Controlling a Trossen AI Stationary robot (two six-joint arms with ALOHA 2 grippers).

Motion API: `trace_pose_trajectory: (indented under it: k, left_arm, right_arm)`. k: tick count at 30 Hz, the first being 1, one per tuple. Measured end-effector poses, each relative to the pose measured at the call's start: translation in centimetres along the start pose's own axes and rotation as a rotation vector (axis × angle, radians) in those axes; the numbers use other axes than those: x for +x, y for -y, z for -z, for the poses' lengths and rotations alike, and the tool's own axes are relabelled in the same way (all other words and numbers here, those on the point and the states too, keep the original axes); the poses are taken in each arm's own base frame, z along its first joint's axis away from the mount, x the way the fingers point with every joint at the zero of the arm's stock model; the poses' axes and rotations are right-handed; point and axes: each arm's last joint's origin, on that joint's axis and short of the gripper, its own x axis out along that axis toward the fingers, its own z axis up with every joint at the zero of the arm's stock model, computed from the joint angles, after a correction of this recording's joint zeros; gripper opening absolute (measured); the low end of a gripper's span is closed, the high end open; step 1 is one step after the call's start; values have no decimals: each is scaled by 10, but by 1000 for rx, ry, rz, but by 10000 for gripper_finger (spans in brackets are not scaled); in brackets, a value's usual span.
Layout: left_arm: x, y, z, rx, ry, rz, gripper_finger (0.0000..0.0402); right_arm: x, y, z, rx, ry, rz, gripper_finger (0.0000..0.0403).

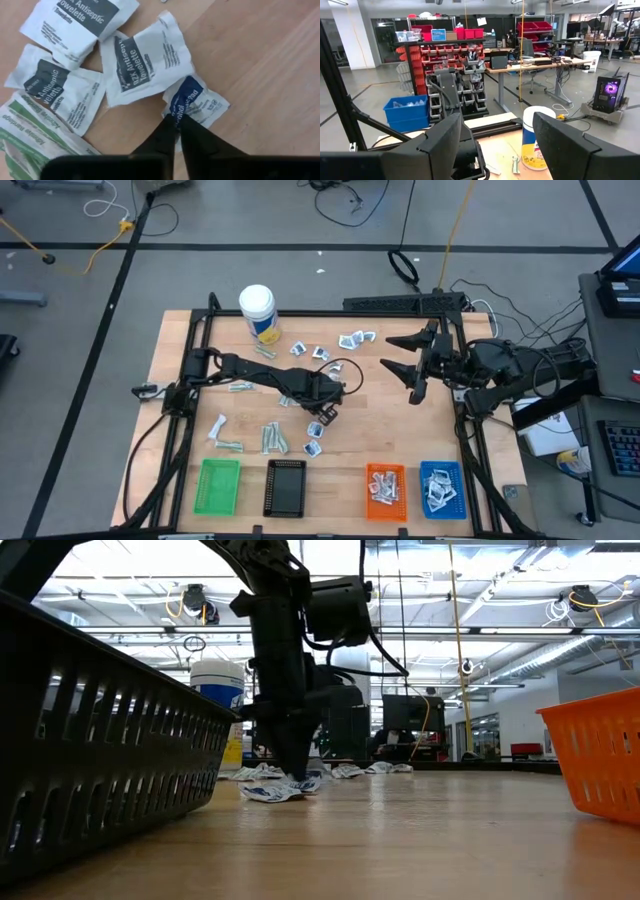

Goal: Pick & Place First Aid Supplies
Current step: Put the alcohol pad into the blue bin

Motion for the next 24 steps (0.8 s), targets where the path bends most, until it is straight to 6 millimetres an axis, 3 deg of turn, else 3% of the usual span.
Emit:
trace_pose_trajectory:
  k: [6,10,18,24]
  left_arm:
    - [-1,0,0,53,-39,35,8]
    - [-23,-6,7,148,-81,60,4]
    - [-101,-37,19,310,51,-85,2]
    - [-161,-57,35,471,198,-89,1]
  right_arm:
    - [0,0,0,0,1,0,242]
    - [0,0,0,18,1,1,242]
    - [4,1,2,110,-7,21,242]
    - [14,0,7,146,-24,49,242]
